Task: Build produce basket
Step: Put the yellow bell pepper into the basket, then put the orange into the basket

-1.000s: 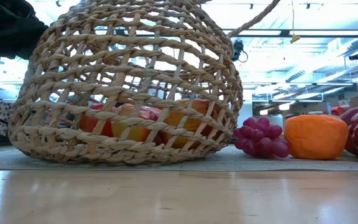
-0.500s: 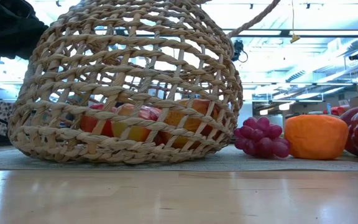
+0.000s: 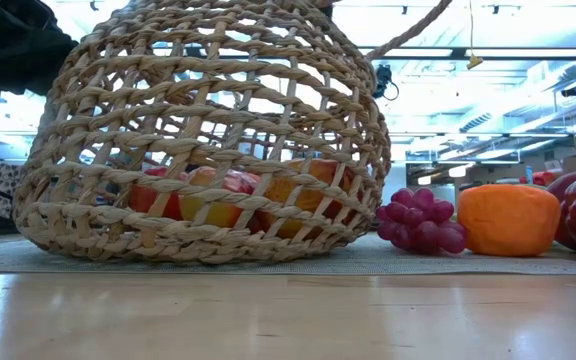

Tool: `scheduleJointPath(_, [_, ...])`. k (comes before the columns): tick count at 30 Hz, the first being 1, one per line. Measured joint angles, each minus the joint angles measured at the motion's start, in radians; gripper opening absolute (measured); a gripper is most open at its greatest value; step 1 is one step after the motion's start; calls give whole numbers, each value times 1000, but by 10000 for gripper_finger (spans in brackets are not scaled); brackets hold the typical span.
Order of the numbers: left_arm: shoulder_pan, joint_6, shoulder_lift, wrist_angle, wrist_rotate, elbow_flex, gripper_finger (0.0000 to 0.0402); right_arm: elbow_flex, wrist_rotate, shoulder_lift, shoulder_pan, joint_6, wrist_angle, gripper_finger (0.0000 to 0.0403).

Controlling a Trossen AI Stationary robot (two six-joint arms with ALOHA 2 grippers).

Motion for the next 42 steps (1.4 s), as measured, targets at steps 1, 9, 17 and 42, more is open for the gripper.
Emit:
scheduleJointPath(1, [0, 0, 0, 2, -1, 0, 36, 0, -12, 13, -10, 7, 0, 315])
scheduleJointPath(9, [0, 0, 0, 0, 0, 0, 28, 0, -201, 150, -43, 88, -3, 315])
scheduleJointPath(17, [0, 0, 0, 0, 0, 0, 36, -1, -287, 277, -65, 188, -3, 315])
scheduleJointPath(42, [0, 0, 0, 0, 0, 0, 29, -2, -451, 299, -137, 700, -21, 391])
